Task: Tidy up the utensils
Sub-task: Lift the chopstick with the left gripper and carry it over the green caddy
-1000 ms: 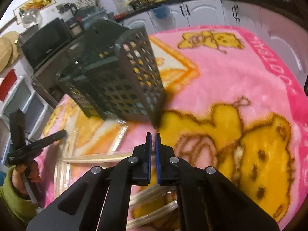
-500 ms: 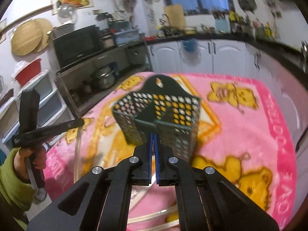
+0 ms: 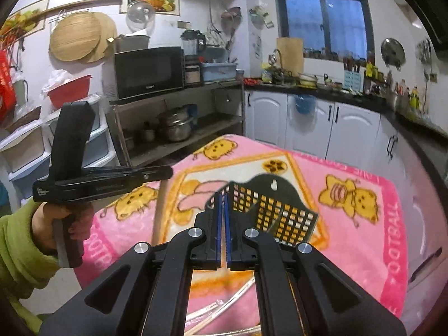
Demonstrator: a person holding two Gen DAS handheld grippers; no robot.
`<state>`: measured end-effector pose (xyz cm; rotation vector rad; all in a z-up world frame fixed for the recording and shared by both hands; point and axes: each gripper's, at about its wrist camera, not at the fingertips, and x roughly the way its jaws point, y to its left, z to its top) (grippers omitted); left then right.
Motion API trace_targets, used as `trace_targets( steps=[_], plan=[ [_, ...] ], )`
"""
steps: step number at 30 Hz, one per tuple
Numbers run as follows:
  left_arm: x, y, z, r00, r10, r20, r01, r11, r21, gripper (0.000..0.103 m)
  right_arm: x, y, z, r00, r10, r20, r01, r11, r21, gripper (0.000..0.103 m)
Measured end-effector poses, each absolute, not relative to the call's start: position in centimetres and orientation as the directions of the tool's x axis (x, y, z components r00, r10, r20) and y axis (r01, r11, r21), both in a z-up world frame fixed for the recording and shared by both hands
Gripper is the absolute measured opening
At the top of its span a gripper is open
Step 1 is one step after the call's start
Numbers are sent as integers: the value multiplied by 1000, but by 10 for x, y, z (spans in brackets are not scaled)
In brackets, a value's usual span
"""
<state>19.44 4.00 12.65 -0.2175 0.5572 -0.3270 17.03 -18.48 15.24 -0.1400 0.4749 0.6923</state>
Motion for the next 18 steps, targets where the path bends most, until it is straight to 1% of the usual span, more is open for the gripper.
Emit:
trace_targets(
  steps=[11,18],
  plan=[
    [199,15,192,851,-385,-357,313,918,-245,3,169,-197,196,723,573,-386,-622,783,-5,2],
    [212,4,219,878,-365,-311,312,927,-206,3,177,-208,227,768,554,-322,-591,806,-24,2]
  ],
)
